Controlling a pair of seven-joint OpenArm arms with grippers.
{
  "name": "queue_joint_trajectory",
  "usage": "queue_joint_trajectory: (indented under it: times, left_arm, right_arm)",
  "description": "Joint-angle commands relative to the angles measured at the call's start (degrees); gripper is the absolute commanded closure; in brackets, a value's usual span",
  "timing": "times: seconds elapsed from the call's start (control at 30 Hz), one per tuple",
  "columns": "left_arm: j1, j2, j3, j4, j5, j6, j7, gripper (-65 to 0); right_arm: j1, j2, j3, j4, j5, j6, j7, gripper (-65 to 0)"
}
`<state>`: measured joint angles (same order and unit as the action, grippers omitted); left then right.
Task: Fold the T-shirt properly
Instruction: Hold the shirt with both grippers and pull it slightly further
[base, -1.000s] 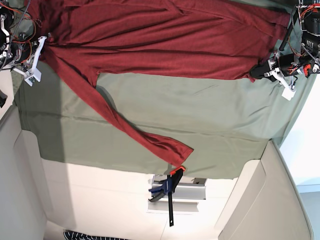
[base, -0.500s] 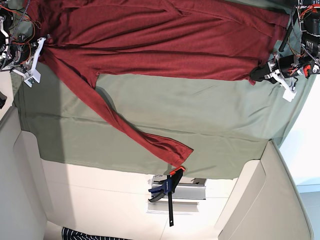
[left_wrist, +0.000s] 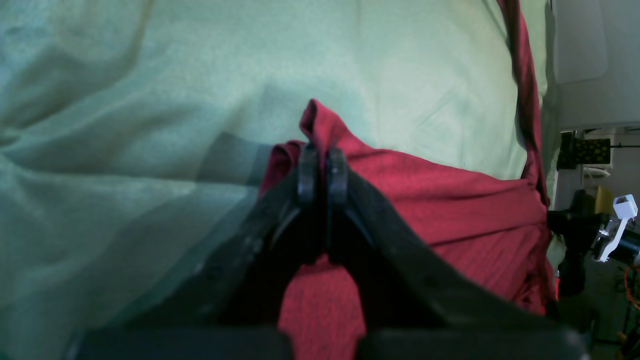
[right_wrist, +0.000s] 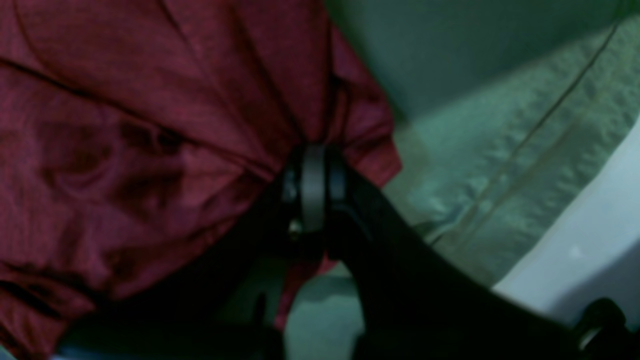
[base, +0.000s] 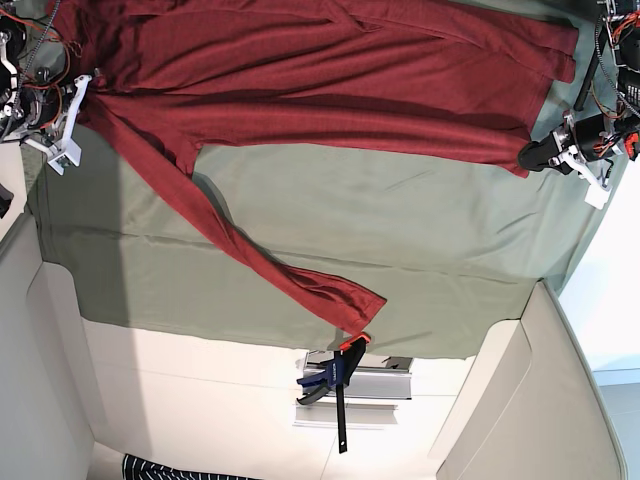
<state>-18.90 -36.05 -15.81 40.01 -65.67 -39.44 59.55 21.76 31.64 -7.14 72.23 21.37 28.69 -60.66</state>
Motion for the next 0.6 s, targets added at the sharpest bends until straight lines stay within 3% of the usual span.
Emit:
queue_joint_trajectory:
  times: [0.0, 0.1, 0.17, 0.2, 0.23, 0.47, 0.57]
  left_arm:
    - [-1.25, -1.42, -0.37, 0.87, -1.44, -0.56, -0.61, 0.0]
    - [-1.25, -1.42, -0.37, 0.87, -1.42, -0.56, -0.61, -15.0]
    - [-1.25, -1.42, -0.37, 0.87, -1.4, -0.56, -0.61, -18.8]
    - [-1.25, -1.42, -0.37, 0.87, -1.4, -0.56, -0.61, -18.8]
    - [-1.25, -1.42, -0.37, 0.87, -1.38, -0.56, -0.61, -18.8]
    - [-1.25, -1.62, -0.39, 0.87, -1.42, -0.56, -0.9, -18.8]
    - [-1.27, -2.38, -0.39, 0.87, -2.51, -0.56, -1.11, -18.8]
  right_arm:
    - [1.25, 1.2, 0.52, 0.57, -0.57, 0.02, 0.22, 0.0]
    - [1.22, 1.2, 0.52, 0.5, -0.55, -0.17, -1.75, 0.0]
    - [1.22, 1.18, 0.52, 0.48, -0.57, -0.17, -1.57, -18.5]
    - [1.22, 1.18, 0.52, 0.46, -0.57, -0.17, -1.05, -24.6]
    - [1.25, 1.2, 0.52, 0.46, -0.63, -0.17, -0.5, -26.4]
    - [1.27, 1.22, 0.52, 0.46, -1.03, -0.24, 0.24, -26.3]
    - [1.57, 1.29, 0.52, 0.48, -4.44, -1.68, 0.48, -26.3]
